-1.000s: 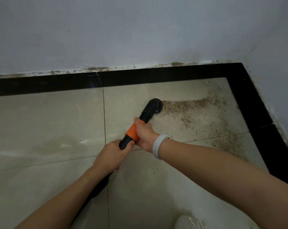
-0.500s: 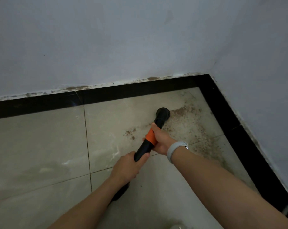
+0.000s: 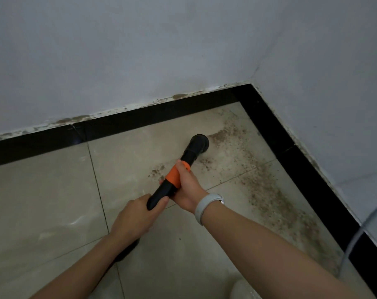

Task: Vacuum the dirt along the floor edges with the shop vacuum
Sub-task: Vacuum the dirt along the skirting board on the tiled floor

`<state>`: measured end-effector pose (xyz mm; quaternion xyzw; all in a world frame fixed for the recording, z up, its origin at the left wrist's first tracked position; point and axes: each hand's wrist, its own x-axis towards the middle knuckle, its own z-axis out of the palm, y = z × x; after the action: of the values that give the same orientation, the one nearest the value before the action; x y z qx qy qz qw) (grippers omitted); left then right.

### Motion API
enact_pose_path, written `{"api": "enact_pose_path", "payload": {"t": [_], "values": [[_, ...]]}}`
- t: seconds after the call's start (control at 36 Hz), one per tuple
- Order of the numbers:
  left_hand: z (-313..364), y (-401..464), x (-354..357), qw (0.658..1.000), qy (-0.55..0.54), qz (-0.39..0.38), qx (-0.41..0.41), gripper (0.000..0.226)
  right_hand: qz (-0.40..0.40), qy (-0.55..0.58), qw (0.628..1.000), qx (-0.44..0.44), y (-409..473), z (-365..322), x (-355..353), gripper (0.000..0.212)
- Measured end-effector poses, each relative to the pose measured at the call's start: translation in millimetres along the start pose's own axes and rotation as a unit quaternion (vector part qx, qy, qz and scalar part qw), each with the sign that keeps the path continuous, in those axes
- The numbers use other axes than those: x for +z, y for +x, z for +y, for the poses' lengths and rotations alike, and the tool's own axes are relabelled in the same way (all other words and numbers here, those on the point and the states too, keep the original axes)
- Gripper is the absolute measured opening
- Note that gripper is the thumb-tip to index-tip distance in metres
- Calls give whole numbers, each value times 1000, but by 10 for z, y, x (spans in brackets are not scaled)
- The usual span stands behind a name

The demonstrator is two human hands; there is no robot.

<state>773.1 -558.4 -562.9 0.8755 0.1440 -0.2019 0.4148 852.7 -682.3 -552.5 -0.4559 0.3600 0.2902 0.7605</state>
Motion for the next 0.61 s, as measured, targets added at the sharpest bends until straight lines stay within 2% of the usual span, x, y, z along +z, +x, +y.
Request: {"api": "enact_pose_path", "payload": {"t": [0.36, 0.5, 0.61], "values": [[-67, 91, 111, 1000, 3, 27, 5, 57, 53, -49, 997, -15, 176, -103, 162, 30], [82, 212, 192, 998, 56, 21, 25, 62, 72, -69, 994, -35, 286, -356, 94, 39], [271, 275, 320, 994, 98, -13, 54, 59, 111, -52, 991, -52, 302, -441, -142, 43]]}}
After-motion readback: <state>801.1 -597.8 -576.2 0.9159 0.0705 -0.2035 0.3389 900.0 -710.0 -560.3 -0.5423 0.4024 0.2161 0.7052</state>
